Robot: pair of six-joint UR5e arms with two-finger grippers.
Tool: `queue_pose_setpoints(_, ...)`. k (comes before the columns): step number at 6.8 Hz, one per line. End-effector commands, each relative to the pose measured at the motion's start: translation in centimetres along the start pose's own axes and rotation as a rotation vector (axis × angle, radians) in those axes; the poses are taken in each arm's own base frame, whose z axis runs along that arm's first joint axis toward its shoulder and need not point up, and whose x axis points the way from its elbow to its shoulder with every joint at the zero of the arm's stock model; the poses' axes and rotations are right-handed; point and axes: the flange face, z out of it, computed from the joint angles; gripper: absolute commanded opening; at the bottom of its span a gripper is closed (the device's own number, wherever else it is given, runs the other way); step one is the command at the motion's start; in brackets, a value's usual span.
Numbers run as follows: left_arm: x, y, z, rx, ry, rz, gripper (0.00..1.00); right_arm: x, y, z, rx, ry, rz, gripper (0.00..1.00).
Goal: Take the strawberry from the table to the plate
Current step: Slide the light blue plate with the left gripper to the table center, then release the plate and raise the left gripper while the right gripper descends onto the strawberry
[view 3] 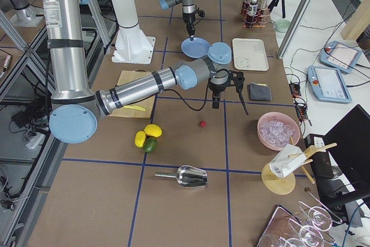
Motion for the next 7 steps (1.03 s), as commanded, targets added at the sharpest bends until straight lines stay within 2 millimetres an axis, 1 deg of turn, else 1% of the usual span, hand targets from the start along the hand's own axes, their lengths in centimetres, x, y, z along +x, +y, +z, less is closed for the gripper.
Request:
queue_pose_setpoints(1,-0.5,-1.4,-2.0,0.017,0.015,-0.002,0.61,0.5,1.0,1.2,-0.013,0.010,-0.008,1.00)
queue_pose_setpoints(2,-0.7,-2.7,-3.8,0.035,-0.015,-0.016,1.00,0.7,1.4,2.0,-0.017,0.029,-0.011,1.00)
queue_pose_setpoints(3,0.4,-3.7,-5.9,0.031,-0.032,0.017,1.00,1.0,2.2,3.2,-0.024,0.046,-0.026,1.00)
queue_pose_setpoints(4,1.0,-4.7,-8.3,0.042,-0.040,0.020,1.00,1.4,3.4,5.0,-0.018,0.068,-0.052,1.00)
queue_pose_setpoints(5,1.1,-5.8,-9.1,0.061,-0.046,0.017,1.00,2.6,4.7,6.8,-0.019,0.093,-0.073,1.00)
queue_pose_setpoints(6,1.0,-7.4,-10.0,0.080,-0.044,0.037,1.00,4.3,5.3,10.1,-0.011,0.094,-0.115,1.00)
queue_pose_setpoints(7,0.3,-9.4,-11.1,0.095,-0.048,0.058,1.00,4.4,5.5,13.7,-0.010,0.067,-0.103,1.00)
